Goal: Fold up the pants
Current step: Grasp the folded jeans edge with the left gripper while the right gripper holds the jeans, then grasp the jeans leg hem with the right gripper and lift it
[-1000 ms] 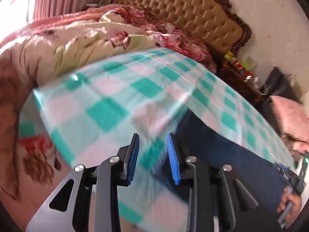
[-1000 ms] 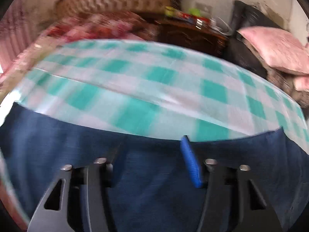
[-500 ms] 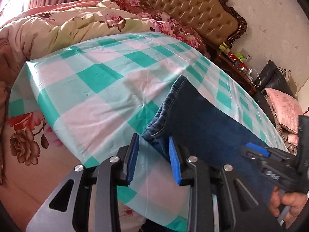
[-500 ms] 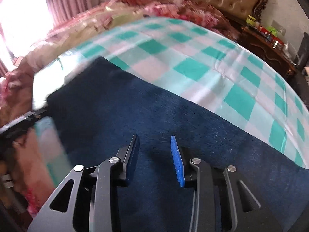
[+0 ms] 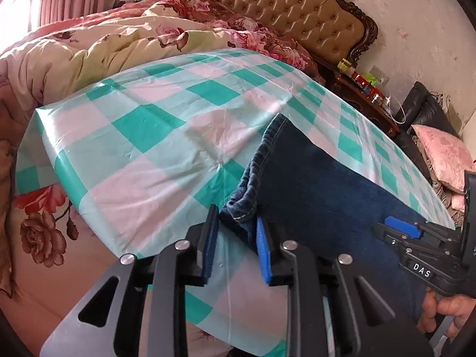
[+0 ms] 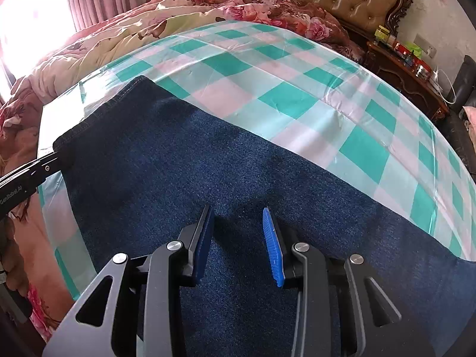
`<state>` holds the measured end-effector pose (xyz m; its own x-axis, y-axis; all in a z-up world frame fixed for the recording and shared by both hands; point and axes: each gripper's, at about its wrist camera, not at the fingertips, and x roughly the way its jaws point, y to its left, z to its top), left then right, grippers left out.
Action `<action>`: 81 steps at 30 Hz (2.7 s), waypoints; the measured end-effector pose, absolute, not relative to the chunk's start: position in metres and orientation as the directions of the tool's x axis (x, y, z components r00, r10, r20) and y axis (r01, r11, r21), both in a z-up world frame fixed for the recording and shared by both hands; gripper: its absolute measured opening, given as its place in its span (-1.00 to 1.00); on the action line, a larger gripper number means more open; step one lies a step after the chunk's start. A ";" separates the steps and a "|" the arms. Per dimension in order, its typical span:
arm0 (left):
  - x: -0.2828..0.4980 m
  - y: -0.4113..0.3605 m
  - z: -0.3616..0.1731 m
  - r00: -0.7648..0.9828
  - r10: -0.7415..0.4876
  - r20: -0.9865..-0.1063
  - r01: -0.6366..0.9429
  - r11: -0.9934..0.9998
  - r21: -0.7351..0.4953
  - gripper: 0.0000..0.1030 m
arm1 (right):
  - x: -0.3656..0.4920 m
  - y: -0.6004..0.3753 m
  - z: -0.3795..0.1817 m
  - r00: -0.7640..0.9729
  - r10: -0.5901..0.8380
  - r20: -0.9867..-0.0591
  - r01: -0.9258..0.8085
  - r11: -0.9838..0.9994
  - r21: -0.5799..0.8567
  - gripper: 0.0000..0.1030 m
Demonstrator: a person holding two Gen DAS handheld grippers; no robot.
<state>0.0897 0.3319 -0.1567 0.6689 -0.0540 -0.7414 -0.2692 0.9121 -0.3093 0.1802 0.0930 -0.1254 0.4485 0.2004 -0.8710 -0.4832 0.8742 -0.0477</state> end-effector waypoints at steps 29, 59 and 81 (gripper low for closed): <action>0.116 0.239 -0.100 0.746 -0.066 -0.662 -0.021 0.992 -0.123 -0.06 | 0.144 0.030 -0.124 0.538 0.035 -0.842 -0.309 0.938 -0.159 0.02; 0.080 0.334 -0.127 0.700 -0.059 -0.712 -0.252 0.912 -0.324 -0.07 | 0.073 0.015 -0.123 0.471 0.199 -0.860 -0.419 0.908 -0.019 0.37; 0.098 0.346 -0.153 0.644 -0.210 -0.735 -0.231 0.863 -0.449 -0.65 | 0.072 0.016 -0.125 0.467 0.199 -0.862 -0.426 0.905 -0.022 0.44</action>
<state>0.0981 0.3461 -0.1532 0.6444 -0.2103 -0.7352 -0.2308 0.8631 -0.4492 0.0723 0.0158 -0.1254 0.4668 0.1988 -0.8617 -0.4256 0.9046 -0.0219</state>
